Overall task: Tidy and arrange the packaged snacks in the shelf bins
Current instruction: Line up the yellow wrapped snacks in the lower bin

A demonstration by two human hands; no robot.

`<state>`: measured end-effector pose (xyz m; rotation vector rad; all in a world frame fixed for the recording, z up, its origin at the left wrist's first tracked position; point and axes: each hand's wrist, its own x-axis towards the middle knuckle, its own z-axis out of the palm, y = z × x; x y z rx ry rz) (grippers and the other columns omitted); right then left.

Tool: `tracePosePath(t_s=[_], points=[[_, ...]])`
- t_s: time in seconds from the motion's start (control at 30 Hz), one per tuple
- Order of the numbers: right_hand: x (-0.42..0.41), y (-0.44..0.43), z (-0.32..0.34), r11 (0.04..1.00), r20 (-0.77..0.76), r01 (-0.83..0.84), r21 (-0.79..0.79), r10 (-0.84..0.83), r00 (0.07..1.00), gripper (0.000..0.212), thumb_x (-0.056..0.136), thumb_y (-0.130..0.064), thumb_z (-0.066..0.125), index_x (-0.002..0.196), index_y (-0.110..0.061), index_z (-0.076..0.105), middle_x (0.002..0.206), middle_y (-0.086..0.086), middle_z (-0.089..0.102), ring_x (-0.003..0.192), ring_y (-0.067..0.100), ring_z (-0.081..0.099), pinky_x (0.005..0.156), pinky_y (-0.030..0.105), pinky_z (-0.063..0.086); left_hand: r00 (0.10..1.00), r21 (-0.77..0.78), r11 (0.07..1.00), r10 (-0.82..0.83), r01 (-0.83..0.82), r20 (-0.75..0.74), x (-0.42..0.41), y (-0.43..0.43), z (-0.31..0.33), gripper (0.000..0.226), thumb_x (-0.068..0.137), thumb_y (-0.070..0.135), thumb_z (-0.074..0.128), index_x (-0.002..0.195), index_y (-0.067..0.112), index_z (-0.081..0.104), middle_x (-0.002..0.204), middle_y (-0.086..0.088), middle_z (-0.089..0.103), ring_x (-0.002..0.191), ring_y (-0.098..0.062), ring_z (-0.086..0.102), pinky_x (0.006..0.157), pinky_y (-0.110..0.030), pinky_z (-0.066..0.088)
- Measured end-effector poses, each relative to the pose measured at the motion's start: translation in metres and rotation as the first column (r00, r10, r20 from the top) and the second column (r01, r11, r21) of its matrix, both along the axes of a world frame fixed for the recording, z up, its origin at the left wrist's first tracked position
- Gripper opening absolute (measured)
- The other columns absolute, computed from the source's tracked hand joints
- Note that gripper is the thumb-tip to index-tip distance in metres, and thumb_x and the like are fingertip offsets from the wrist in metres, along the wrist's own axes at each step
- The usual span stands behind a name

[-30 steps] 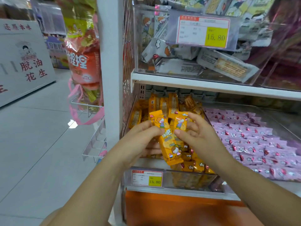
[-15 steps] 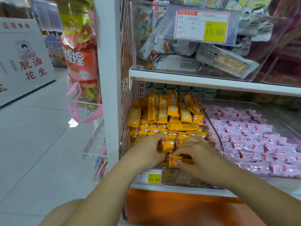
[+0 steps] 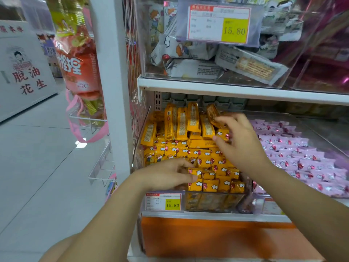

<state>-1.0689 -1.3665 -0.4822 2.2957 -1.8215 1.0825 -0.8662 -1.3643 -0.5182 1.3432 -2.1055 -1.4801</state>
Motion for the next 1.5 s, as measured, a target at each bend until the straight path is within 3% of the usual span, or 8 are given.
tracePosePath(t_s=[0.17, 0.27, 0.57, 0.77, 1.03, 1.2, 1.4, 1.5], points=[[0.005, -0.021, 0.007, 0.98, -0.151, 0.123, 0.158, -0.099, 0.984, 0.054, 0.094, -0.035, 0.054, 0.144, -0.032, 0.034, 0.141, 0.008, 0.04, 0.126, 0.029, 0.044, 0.105, 0.045, 0.04, 1.0, 0.007, 1.0, 0.004, -0.004, -0.031, 0.0, -0.001, -0.002, 0.044, 0.09, 0.036, 0.062, 0.131, 0.027, 0.049, 0.092, 0.01, 0.059, 0.086, -0.01, 0.064, 0.093, -0.034, 0.051], [0.007, -0.027, 0.007, 0.975, -0.181, 0.126, 0.184, -0.092, 0.979, 0.045, 0.096, -0.037, 0.05, 0.139, -0.028, 0.044, 0.133, 0.011, 0.048, 0.124, 0.029, 0.046, 0.107, 0.045, 0.037, 1.0, -0.006, 1.0, -0.008, 0.008, -0.02, 0.0, -0.001, -0.002, 0.045, 0.089, 0.038, 0.062, 0.131, 0.027, 0.049, 0.096, 0.007, 0.058, 0.092, -0.013, 0.065, 0.094, -0.037, 0.052], [0.0, -0.023, 0.003, 0.991, 0.116, 0.131, -0.041, -0.125, 0.985, 0.031, 0.091, -0.019, 0.061, 0.121, -0.015, 0.063, 0.123, 0.005, 0.056, 0.113, 0.018, 0.051, 0.094, 0.025, 0.04, 1.0, -0.016, 1.0, -0.017, 0.017, 0.002, 0.002, -0.005, -0.005, 0.045, 0.089, 0.041, 0.062, 0.131, 0.029, 0.05, 0.103, 0.004, 0.059, 0.098, -0.017, 0.067, 0.092, -0.036, 0.052], [-0.015, 0.013, -0.009, 0.974, 0.295, 0.145, -0.176, -0.089, 0.951, 0.025, 0.084, -0.005, 0.067, 0.103, -0.02, 0.063, 0.101, -0.005, 0.057, 0.083, -0.006, 0.049, 0.077, -0.003, 0.036, 1.0, 0.0, 1.0, 0.002, -0.002, -0.025, -0.001, -0.006, -0.005, 0.041, 0.09, 0.034, 0.062, 0.129, 0.026, 0.051, 0.095, 0.003, 0.052, 0.082, -0.008, 0.063, 0.079, -0.026, 0.051], [-0.02, 0.065, -0.004, 0.997, 0.632, 0.074, -0.028, -0.04, 0.774, 0.021, 0.082, -0.012, 0.07, 0.09, -0.024, 0.055, 0.08, -0.007, 0.06, 0.063, -0.008, 0.058, 0.052, 0.006, 0.044, 0.998, -0.022, 1.0, 0.018, -0.019, -0.056, 0.0, -0.004, -0.001, 0.041, 0.09, 0.031, 0.062, 0.129, 0.023, 0.049, 0.09, 0.006, 0.054, 0.08, -0.006, 0.06, 0.079, -0.026, 0.052], [-0.021, 0.067, 0.0, 0.992, 0.675, -0.06, 0.113, -0.032, 0.738, 0.014, 0.082, -0.013, 0.07, 0.087, -0.02, 0.059, 0.064, -0.008, 0.062, 0.053, -0.006, 0.058, 0.047, 0.008, 0.043, 0.998, -0.062, 0.997, 0.034, -0.037, -0.048, 0.002, -0.004, -0.004, 0.042, 0.087, 0.036, 0.065, 0.127, 0.028, 0.052, 0.101, 0.006, 0.056, 0.092, -0.012, 0.064, 0.089, -0.036, 0.054], [-0.018, 0.059, -0.004, 0.976, 0.669, -0.098, 0.197, -0.061, 0.741, 0.017, 0.077, -0.018, 0.074, 0.083, -0.021, 0.059, 0.065, 0.001, 0.065, 0.06, 0.011, 0.06, 0.058, 0.024, 0.05, 0.993, -0.147, 0.985, 0.074, -0.088, -0.096, 0.003, -0.003, -0.003, 0.034, 0.087, 0.033, 0.066, 0.12, 0.03, 0.057, 0.113, 0.008, 0.057, 0.101, -0.007, 0.061, 0.086, -0.021, 0.05], [-0.013, 0.056, 0.0, 0.973, 0.629, -0.118, 0.2, -0.035, 0.777, 0.022, 0.077, -0.018, 0.075, 0.087, -0.023, 0.057, 0.074, -0.003, 0.07, 0.066, 0.008, 0.066, 0.056, 0.021, 0.052, 0.982, -0.091, 0.99, 0.096, -0.111, -0.163, 0.005, -0.004, -0.001, 0.025, 0.089, 0.025, 0.064, 0.112, 0.031, 0.057, 0.108, 0.006, 0.063, 0.098, -0.004, 0.063, 0.084, -0.019, 0.049]])
